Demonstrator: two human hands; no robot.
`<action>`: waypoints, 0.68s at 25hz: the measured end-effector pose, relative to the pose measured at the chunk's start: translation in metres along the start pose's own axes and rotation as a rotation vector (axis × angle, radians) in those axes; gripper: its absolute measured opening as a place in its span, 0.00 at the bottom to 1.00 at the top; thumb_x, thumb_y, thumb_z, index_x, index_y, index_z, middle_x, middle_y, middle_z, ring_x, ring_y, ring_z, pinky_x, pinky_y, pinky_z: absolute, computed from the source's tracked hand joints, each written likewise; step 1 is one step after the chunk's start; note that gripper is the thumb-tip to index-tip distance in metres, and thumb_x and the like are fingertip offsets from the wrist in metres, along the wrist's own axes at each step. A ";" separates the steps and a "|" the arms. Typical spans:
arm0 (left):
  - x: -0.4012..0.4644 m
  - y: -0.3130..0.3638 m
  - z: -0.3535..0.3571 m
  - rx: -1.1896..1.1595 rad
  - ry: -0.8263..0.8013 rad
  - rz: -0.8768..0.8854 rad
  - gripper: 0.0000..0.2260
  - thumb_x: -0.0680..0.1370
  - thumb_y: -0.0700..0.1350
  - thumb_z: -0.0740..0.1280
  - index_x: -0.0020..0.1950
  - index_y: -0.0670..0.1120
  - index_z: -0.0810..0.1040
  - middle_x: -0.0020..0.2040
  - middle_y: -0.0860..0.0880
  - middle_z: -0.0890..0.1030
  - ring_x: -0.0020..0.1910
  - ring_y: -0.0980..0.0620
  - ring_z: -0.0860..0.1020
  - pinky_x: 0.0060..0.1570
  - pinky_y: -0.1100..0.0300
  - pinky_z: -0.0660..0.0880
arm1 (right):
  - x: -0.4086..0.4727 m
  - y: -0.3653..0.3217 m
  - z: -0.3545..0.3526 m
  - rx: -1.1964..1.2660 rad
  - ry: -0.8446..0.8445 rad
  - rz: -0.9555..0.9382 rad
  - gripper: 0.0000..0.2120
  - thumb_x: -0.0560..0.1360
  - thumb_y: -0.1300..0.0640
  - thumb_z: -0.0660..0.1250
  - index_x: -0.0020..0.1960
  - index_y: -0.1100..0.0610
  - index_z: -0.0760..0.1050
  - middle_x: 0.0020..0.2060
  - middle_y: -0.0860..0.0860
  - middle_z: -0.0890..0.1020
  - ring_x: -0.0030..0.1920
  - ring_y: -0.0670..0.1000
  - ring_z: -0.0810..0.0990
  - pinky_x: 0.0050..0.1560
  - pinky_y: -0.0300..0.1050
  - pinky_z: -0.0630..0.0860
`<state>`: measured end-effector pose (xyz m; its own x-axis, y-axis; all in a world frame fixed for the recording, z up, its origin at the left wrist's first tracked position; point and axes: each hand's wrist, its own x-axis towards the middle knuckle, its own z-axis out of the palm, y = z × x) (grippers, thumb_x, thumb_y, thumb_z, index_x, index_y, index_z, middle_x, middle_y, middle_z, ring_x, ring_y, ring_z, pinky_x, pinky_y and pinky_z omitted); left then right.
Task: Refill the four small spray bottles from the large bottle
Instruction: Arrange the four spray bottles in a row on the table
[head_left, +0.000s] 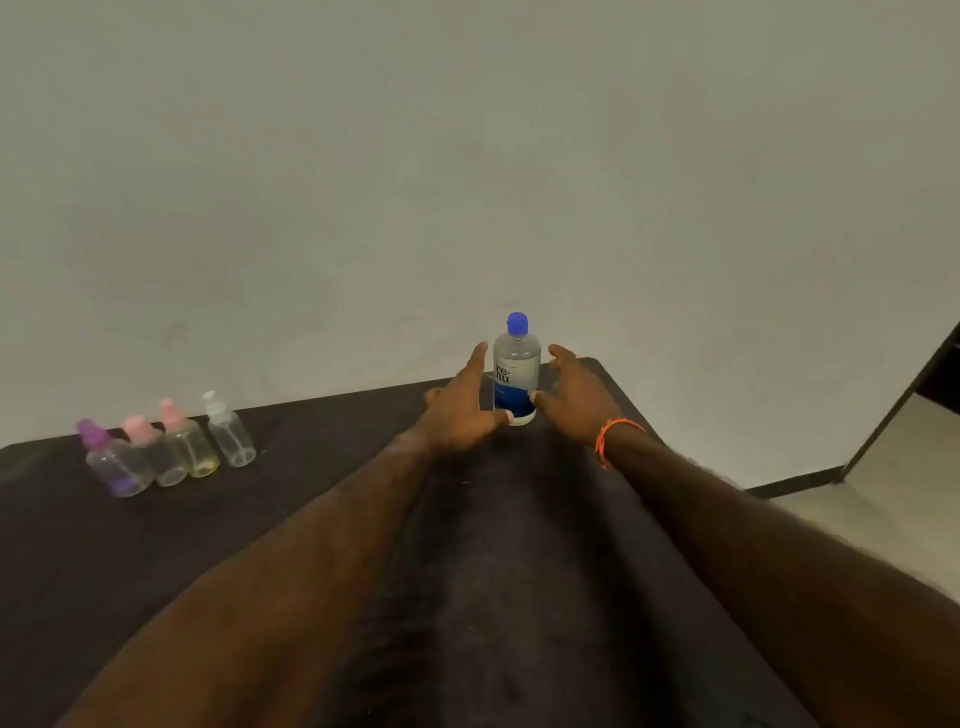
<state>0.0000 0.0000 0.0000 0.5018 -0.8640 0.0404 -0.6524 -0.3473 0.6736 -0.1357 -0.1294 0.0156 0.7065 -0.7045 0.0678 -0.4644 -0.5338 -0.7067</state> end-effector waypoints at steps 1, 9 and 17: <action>0.004 -0.001 0.004 -0.093 0.011 0.059 0.45 0.75 0.52 0.72 0.85 0.58 0.47 0.83 0.51 0.63 0.80 0.43 0.65 0.79 0.38 0.58 | 0.004 0.002 0.003 0.056 -0.023 -0.022 0.34 0.79 0.60 0.67 0.79 0.51 0.56 0.75 0.53 0.69 0.70 0.57 0.73 0.70 0.54 0.70; -0.029 0.020 0.005 -0.209 -0.009 0.060 0.39 0.76 0.39 0.68 0.81 0.62 0.55 0.71 0.54 0.76 0.68 0.51 0.76 0.68 0.51 0.75 | -0.028 -0.012 -0.006 0.045 0.005 -0.081 0.21 0.81 0.62 0.60 0.73 0.51 0.69 0.66 0.53 0.79 0.64 0.57 0.78 0.66 0.52 0.74; -0.153 0.070 -0.018 -0.138 -0.052 0.073 0.43 0.69 0.44 0.69 0.81 0.59 0.55 0.63 0.51 0.80 0.61 0.49 0.80 0.63 0.50 0.78 | -0.149 -0.047 -0.025 0.074 -0.054 -0.113 0.32 0.76 0.67 0.64 0.76 0.49 0.63 0.68 0.54 0.77 0.67 0.58 0.76 0.68 0.55 0.72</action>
<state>-0.1122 0.1140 0.0547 0.4234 -0.9042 0.0569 -0.6000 -0.2328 0.7653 -0.2326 -0.0111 0.0564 0.7808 -0.6145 0.1131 -0.3412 -0.5710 -0.7467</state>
